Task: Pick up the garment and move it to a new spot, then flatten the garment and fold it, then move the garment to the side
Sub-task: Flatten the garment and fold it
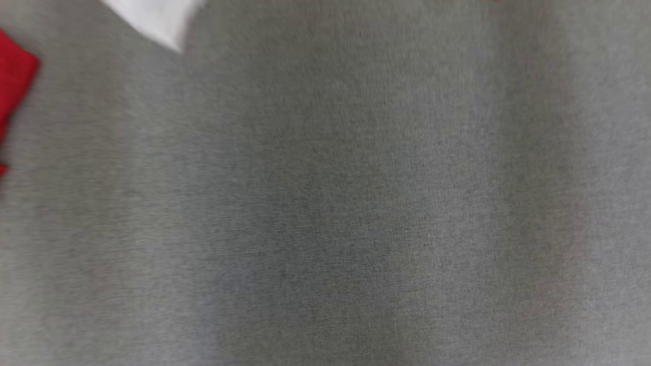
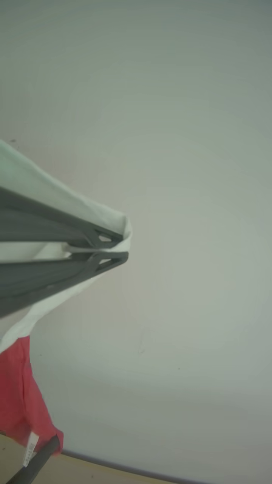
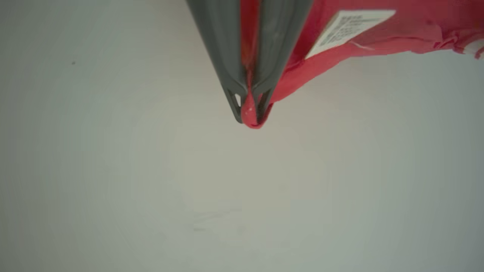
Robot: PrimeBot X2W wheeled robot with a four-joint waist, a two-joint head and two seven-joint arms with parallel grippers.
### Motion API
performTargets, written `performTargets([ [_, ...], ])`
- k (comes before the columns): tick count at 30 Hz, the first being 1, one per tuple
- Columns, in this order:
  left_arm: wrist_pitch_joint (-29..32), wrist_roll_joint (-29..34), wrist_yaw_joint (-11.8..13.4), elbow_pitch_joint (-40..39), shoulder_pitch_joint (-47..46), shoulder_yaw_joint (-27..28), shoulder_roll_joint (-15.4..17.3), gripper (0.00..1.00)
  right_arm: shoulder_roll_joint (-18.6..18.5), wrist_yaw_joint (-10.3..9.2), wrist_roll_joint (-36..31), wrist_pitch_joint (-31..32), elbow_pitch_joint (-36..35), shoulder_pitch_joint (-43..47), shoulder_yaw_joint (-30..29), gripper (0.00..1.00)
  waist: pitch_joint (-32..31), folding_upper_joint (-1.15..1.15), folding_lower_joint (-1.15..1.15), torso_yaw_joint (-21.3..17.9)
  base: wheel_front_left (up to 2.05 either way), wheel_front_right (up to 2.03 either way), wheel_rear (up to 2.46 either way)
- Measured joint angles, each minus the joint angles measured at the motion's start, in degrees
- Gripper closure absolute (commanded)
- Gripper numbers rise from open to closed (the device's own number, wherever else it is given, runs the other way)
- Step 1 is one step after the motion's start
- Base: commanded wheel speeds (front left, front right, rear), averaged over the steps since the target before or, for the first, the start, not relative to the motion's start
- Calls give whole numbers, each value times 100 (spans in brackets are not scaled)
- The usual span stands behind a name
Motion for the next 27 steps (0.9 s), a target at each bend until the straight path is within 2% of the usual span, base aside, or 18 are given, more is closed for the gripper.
performTargets([
  [6, -181, 276, -27, 977, -1349, -152, -166, 100, 80, 0, -578, -98, 1098, -1360, -197, 100, 481, 0, 0, -191, 0, 0, 0],
  [11, -313, 412, -81, 1468, -2132, -320, -334, 100, 113, 0, -996, -157, 1581, -1984, -326, 100, 690, 1, -1, -354, 0, 0, 0],
  [19, -500, 470, -180, 2125, -2388, -532, -417, 100, 266, 0, -1301, -219, 2210, -2503, -515, 100, 1027, 0, -1, -405, 0, 0, 0],
  [27, -701, 511, -230, 2585, -2505, -717, -302, 100, 345, 0, -1578, -281, 2529, -2591, -301, 100, 1261, 0, -1, -377, 0, 0, 0],
])
